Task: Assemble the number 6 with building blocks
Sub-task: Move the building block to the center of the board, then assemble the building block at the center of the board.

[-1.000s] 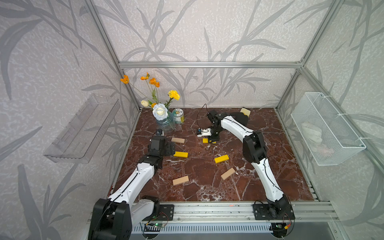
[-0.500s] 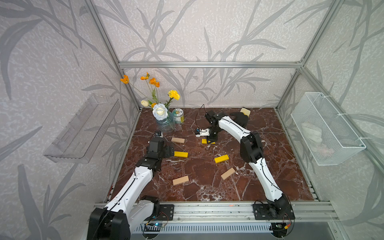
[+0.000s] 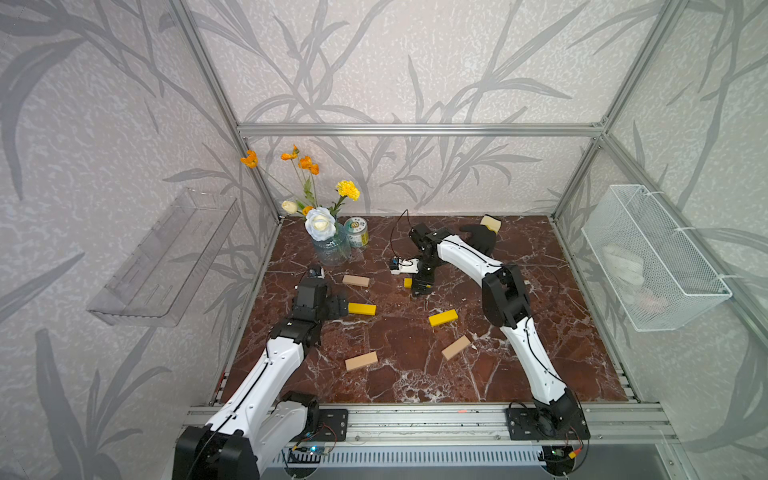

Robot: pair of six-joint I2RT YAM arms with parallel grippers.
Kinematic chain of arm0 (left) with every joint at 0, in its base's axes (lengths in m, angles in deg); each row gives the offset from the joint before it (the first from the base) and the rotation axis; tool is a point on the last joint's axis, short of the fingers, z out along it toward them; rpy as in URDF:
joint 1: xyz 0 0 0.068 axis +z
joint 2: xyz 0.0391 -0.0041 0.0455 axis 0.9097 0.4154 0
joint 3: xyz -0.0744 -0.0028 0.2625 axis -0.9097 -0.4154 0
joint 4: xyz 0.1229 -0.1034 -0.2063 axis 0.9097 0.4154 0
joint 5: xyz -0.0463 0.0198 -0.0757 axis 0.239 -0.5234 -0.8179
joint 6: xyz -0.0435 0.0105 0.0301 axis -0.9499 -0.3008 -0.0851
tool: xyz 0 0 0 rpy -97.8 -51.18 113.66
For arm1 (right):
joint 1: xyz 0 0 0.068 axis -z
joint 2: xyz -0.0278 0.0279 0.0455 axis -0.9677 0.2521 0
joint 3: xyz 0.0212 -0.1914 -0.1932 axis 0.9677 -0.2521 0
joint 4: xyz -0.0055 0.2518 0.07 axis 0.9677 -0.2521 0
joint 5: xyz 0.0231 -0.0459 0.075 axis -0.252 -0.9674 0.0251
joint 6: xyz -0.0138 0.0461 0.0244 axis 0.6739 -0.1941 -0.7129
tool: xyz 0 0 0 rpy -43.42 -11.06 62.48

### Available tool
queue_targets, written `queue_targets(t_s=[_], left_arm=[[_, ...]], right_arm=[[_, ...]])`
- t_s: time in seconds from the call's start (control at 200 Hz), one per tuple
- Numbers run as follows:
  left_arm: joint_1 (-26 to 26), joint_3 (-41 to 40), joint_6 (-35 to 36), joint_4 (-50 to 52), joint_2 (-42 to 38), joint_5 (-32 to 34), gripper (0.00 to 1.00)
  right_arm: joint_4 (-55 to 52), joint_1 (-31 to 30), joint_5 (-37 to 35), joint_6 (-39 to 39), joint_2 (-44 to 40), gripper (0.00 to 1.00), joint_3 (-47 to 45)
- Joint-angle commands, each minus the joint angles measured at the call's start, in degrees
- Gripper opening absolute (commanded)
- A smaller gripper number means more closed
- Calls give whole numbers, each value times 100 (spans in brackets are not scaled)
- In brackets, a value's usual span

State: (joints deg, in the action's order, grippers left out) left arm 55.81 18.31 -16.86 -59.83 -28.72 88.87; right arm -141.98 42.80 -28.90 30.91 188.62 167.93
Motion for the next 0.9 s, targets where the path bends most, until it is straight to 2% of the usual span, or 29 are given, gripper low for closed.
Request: queue_targets(t_s=[0.0,0.065,0.175,0.205,0.305,0.335,0.37,0.425,0.49,0.6,0.765,0.895], left_arm=[[-81,149,-28,341,-96,-53,100],[-138,323,-27,490,-35,25,100],[-220,550,-152,508,163,8,100],[-288,617,-203,474,270,24,100],[-491,915,-667,328,800,128,100],[-494,1015,-971,262,1014,144,100],[-502,1153,-1445,209,1271,167,100],[-490,1377,-2351,196,1678,151,100],[-494,1660,-3417,201,2191,42,99],[-509,2365,-5069,447,3119,-304,96],[-564,3580,-6633,1035,4163,-329,87],[-542,4113,-7658,1576,4814,-388,75]], right_arm=[[668,69,525,-479,-1048,99,-711],[1027,66,433,-649,-1817,99,-1147],[1332,14,127,-1086,-2924,99,-1312],[1552,-16,-200,-1453,-3203,99,-1383],[2365,36,-1506,-3727,-3785,99,-1876],[2446,124,-1490,-4171,-3881,99,-2085],[2300,275,-987,-4373,-3897,99,-2163],[1781,449,-504,-4544,-3730,98,-1962],[1078,500,-506,-4363,-3428,87,-1580],[611,521,-719,-4169,-3235,86,-1314],[940,618,-1118,-3979,-3432,88,-1436],[861,702,-1278,-3773,-3379,89,-1365]])
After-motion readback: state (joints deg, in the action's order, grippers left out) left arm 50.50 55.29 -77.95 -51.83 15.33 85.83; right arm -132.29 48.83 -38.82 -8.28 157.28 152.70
